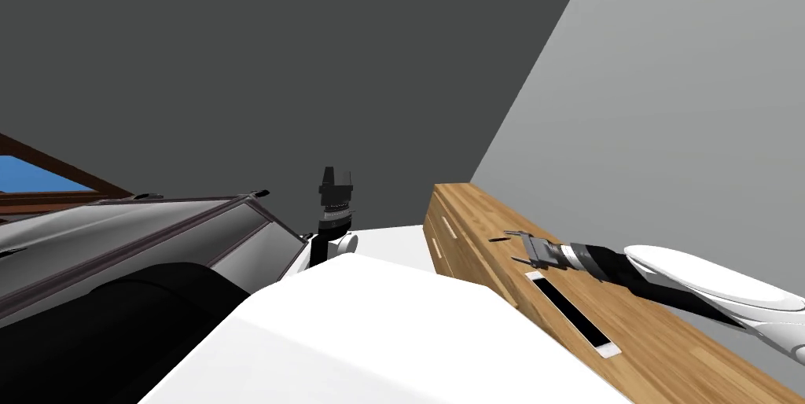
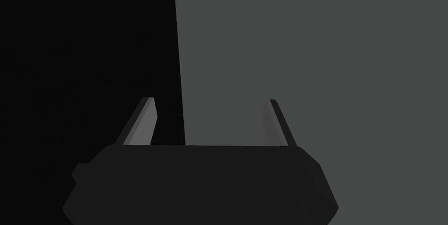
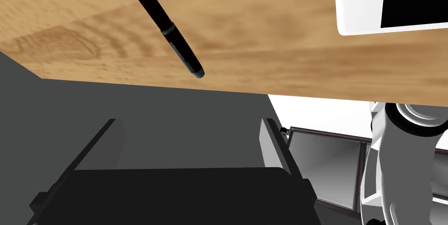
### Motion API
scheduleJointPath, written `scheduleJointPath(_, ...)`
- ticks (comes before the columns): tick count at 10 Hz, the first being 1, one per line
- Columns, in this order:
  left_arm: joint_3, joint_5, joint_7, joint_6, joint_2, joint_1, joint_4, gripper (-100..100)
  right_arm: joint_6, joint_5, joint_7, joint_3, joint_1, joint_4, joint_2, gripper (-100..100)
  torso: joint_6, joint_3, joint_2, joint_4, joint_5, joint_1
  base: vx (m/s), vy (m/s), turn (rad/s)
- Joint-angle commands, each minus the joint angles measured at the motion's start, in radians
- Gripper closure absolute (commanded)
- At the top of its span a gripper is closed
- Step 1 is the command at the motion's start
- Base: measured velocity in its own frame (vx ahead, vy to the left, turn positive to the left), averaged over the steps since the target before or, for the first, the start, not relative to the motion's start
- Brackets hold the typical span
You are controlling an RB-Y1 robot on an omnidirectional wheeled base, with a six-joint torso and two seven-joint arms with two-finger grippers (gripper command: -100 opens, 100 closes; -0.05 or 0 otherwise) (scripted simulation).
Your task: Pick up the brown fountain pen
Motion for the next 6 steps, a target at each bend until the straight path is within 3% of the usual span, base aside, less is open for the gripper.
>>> scheduleJointPath(1,0.000,0.000,0.000,0.000,0.000,0.000,0.000,0,-0.018,0.041,0.026,0.025,0.000,0.034,-0.032,-100,0.000,0.000,0.000,0.000,0.000,0.000,0.047,0.025,0.122)
scheduleJointPath(3,0.000,0.000,0.000,0.000,0.000,0.000,0.000,0,-0.034,0.108,0.077,0.069,0.017,0.079,-0.079,-100,-0.001,-0.001,-0.002,0.000,0.000,0.002,0.095,0.045,0.233)
scheduleJointPath(5,0.000,0.000,0.000,0.000,0.000,0.000,0.000,0,-0.034,0.109,0.077,0.069,0.017,0.079,-0.079,-100,0.000,-0.002,-0.004,-0.001,0.000,0.002,0.072,0.028,0.031)
scheduleJointPath(6,0.000,0.000,0.000,0.000,0.000,0.000,0.000,0,-0.040,0.140,0.101,0.090,0.026,0.098,-0.098,-100,0.000,-0.001,-0.001,0.000,0.000,0.001,0.056,0.016,0.117)
